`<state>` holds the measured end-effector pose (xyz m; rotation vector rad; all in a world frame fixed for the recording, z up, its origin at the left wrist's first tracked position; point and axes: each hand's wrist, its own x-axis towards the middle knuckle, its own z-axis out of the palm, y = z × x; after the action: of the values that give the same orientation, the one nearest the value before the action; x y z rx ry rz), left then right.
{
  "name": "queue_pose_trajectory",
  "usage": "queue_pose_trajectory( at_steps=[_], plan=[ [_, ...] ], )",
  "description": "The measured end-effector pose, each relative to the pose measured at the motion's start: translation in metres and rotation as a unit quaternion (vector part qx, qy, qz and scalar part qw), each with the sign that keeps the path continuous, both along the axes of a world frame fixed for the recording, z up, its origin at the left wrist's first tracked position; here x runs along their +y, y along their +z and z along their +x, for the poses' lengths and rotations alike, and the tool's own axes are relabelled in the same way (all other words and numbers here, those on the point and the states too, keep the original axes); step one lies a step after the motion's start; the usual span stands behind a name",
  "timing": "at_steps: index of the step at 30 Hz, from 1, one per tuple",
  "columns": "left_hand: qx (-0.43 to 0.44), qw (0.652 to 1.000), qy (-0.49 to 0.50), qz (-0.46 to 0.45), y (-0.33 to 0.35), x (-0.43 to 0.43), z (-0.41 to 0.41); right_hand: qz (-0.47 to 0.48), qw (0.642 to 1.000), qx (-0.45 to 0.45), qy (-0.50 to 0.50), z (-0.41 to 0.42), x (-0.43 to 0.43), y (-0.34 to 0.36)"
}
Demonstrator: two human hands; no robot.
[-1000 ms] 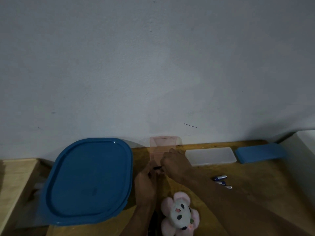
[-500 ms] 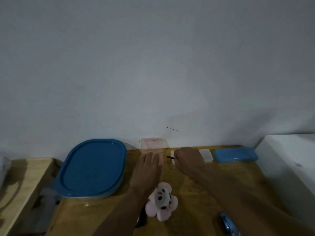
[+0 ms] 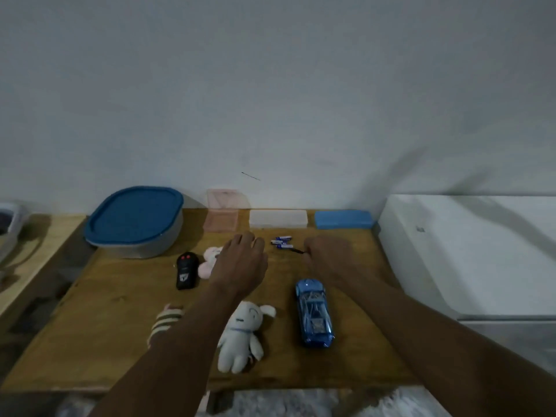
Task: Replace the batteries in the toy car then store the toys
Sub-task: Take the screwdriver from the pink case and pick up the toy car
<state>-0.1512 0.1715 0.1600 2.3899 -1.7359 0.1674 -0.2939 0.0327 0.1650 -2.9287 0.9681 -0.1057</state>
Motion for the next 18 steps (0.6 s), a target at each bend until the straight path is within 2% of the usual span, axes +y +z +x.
queue_pose_trajectory(
  at_steps=[10, 14, 18],
  plan=[
    [0.004, 0.998, -0.042, 0.040, -0.021, 0.020, -0.090, 0.090, 0.992, -0.036, -0.080, -0.094, 0.035, -0.019],
    [0.029, 0.994, -0.071, 0.083, -0.039, 0.025, -0.110, 0.057, 0.991, -0.023, -0.117, -0.124, 0.057, -0.033],
    [0.071, 0.989, -0.058, 0.118, -0.040, 0.031, -0.139, 0.066, 0.990, -0.012, -0.127, -0.149, 0.066, -0.047]
  ],
)
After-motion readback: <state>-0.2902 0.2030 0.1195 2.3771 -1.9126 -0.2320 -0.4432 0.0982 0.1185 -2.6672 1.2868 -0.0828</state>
